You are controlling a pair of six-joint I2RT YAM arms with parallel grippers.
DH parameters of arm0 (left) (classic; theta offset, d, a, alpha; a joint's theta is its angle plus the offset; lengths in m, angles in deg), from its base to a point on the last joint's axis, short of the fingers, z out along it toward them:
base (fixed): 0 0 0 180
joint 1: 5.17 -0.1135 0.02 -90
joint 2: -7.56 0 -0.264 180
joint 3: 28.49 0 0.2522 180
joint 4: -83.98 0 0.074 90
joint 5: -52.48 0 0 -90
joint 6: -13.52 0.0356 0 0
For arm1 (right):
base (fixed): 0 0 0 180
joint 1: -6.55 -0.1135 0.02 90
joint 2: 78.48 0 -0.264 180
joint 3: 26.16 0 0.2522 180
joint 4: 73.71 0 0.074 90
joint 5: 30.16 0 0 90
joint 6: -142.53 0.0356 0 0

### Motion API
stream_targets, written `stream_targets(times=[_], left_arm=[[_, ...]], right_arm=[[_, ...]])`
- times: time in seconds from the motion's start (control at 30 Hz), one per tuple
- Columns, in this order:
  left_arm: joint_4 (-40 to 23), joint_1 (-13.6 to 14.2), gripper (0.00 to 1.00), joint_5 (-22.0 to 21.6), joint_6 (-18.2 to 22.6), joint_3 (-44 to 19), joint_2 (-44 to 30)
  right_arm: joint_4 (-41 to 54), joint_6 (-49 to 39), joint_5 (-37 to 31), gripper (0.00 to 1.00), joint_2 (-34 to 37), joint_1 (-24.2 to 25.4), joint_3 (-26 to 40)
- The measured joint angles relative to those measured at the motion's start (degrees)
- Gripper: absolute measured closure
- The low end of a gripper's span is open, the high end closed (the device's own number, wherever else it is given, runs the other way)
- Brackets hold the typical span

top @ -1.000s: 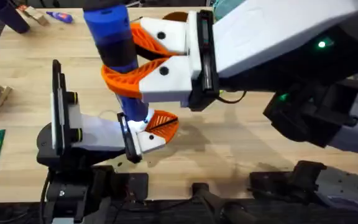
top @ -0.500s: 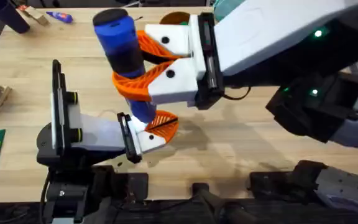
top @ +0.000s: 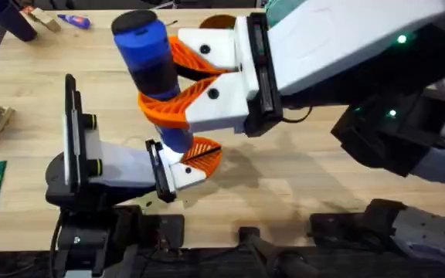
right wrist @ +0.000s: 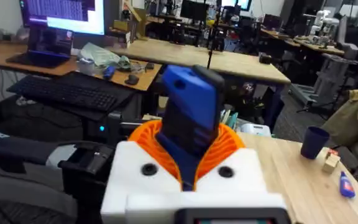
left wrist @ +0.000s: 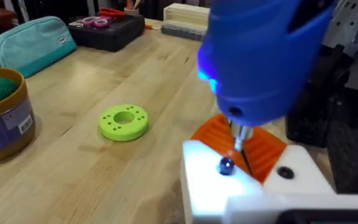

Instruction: Pick up the gripper from the table and insert it into the empty holder that is missing its gripper. Then pick up a screw, insert it into the mounting hole, and use the screwdriver to tighten it. Finally, clean up the table by picking up the vegetable and placing it into the bucket.

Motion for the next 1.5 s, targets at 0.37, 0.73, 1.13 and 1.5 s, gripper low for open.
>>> stream_targets(times=[0.37,0.73,1.13,1.5], left_arm=[[0.0,0.0,0.994,0.0,0.0,0.0,0.0],[0.0,0.0,0.994,0.0,0.0,0.0,0.0],[0.0,0.0,0.994,0.0,0.0,0.0,0.0],[0.0,0.0,0.994,0.0,0.0,0.0,0.0]], right_arm=[[0.0,-0.4,1.1,0.941,0.0,0.0,0.7],[0.0,-0.7,1.8,0.941,0.0,0.0,1.3],[-0.1,-1.3,2.7,0.941,2.0,0.0,2.6],[-0.3,-1.6,3.1,0.94,3.3,0.0,2.6]])
